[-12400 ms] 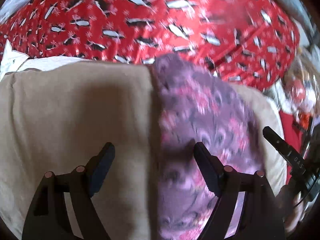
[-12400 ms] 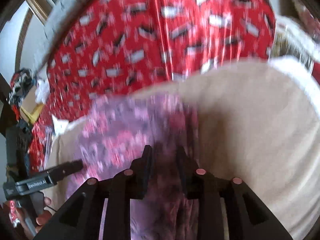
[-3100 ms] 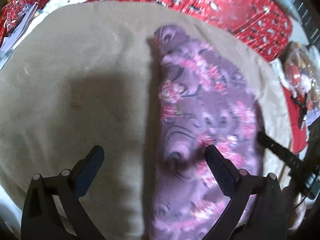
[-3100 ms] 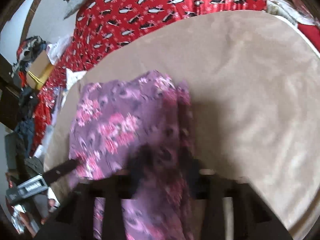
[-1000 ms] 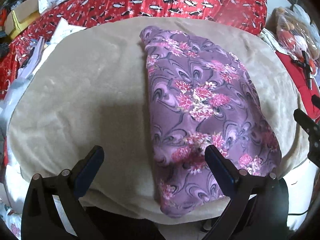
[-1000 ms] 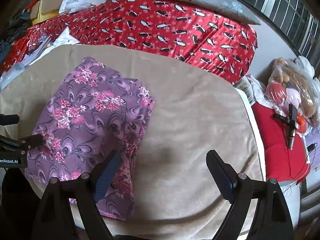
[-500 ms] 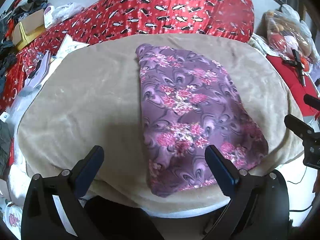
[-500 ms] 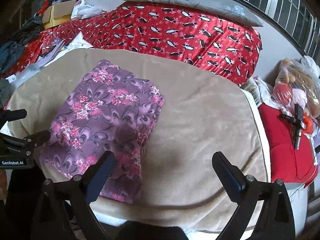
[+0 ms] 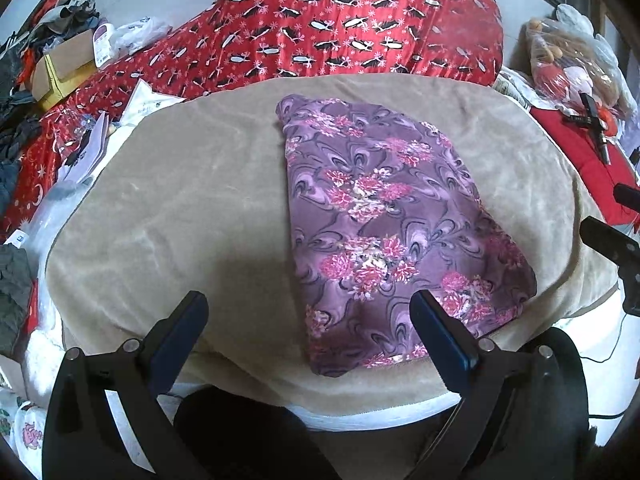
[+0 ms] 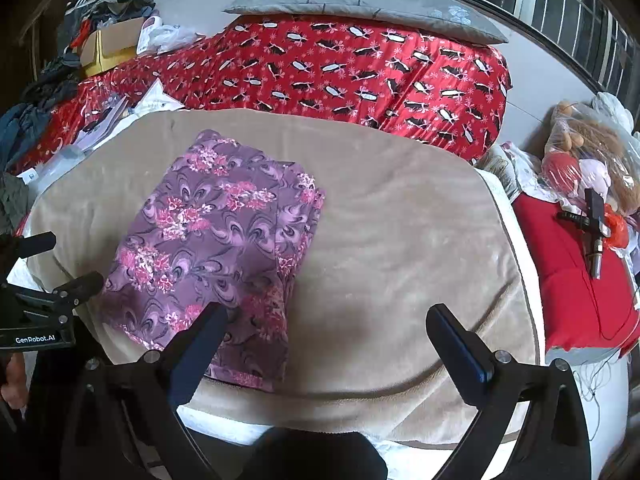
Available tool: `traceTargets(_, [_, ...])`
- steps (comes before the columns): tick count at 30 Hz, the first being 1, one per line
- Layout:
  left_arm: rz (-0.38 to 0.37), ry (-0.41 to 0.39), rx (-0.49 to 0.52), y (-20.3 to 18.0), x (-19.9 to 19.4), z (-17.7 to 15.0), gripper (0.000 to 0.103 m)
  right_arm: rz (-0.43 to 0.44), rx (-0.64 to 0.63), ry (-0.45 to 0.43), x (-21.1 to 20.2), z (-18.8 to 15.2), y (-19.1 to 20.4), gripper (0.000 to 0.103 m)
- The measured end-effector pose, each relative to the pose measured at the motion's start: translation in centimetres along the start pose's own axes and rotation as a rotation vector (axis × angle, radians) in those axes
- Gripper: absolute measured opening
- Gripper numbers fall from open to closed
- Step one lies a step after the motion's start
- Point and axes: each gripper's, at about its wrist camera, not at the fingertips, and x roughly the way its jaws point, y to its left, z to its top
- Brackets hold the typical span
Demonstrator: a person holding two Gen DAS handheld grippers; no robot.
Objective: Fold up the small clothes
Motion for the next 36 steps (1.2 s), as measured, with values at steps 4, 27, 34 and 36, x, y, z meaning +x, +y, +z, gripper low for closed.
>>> traceTargets(4, [-0.006,0.006,-0.002,0.1,0.1,-0.1,0.102,0.003,0.004,0.005,0.1,-0.1,0.1,0.101])
traceTargets(27, [-0.039,-0.015,0.006,-1.5,-1.4,-1.8,0.102,-0.038,0.01,-0.025,-1.6,-1.9,0.1,0.102])
traceTargets(34, [-0.042,-0.045,0.011,-2.1,-2.6,-2.0,0.102,-0.034,0.025,-0.052,-2.6,-2.0,-0.3,0.102])
traceTargets(36, [-0.044,-0.05,0.007,-2.1,-2.8,-2.1,0.102,-0.032,0.028,-0.053,-2.7,-2.0,-0.3,0.102])
